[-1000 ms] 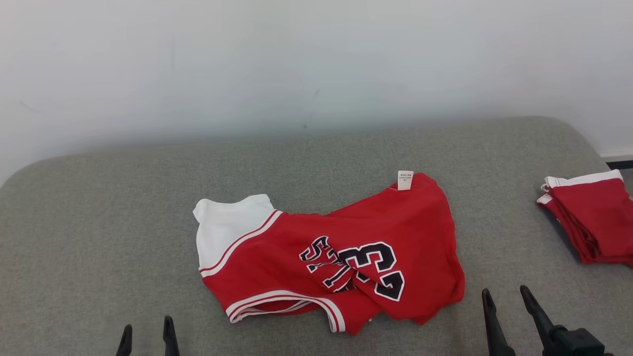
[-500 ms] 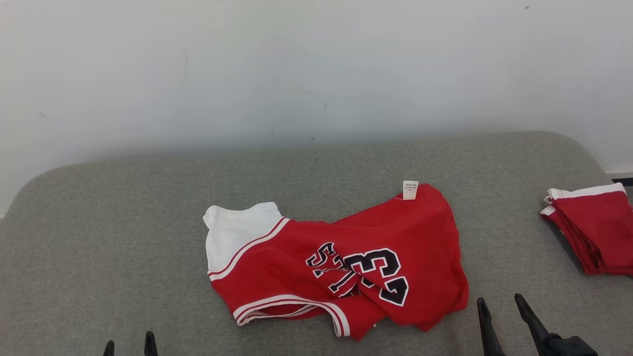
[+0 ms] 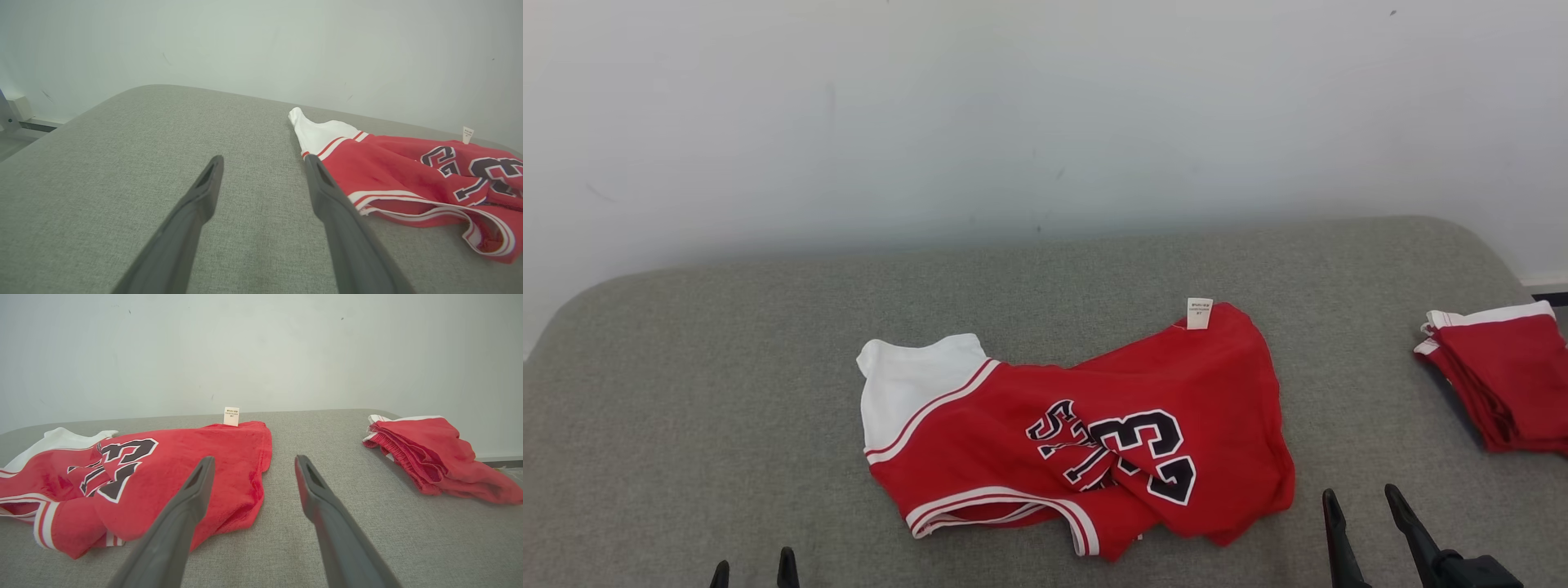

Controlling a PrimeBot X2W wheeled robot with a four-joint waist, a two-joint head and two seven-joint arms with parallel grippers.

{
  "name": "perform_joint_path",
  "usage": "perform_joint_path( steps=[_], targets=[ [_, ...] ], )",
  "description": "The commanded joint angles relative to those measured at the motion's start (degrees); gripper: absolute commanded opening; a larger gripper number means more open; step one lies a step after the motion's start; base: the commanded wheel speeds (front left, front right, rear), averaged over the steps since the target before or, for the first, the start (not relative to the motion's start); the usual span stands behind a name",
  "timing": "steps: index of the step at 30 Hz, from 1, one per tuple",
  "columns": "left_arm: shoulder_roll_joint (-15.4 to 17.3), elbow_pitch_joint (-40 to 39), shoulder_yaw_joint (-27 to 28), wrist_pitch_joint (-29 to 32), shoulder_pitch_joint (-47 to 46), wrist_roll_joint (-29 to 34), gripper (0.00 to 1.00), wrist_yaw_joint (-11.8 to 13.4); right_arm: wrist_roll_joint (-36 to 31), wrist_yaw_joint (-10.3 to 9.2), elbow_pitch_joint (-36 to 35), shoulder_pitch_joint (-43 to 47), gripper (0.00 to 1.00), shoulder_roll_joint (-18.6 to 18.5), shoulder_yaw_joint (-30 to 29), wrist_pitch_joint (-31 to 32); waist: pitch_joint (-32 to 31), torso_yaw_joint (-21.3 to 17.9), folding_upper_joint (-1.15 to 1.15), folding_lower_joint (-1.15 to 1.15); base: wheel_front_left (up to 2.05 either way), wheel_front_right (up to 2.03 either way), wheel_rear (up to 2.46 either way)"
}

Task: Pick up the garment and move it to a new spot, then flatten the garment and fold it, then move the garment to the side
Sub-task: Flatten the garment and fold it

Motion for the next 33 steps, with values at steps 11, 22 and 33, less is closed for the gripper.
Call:
perform_joint_path(
  steps=[11, 22, 33],
  targets=[
    [-0.12, 0.24, -0.44, -0.16, -0.46, -0.19, 1.00, 0.56, 0.32, -0.16, -0.69, 0.46, 1.00, 0.73, -0.09, 0.33, 0.90, -0.43, 0.00, 0.00, 0.00, 0.00, 0.00],
    [-0.12, 0.69, -0.95, -0.16, -1.02, -0.06, 1.00, 0.60, 1.18, -0.16, -0.92, 0.10, 1.00, 0.57, -0.24, 0.79, 1.51, -0.35, 0.00, 0.00, 0.00, 0.00, 0.00],
    [0.04, 6.84, -4.09, 3.36, -12.52, -1.90, 1.00, 1.08, 4.96, -0.17, -0.32, -10.77, 1.00, -2.52, 0.06, 15.09, 5.84, -1.38, 0.00, 0.00, 0.00, 0.00, 0.00]
  ],
)
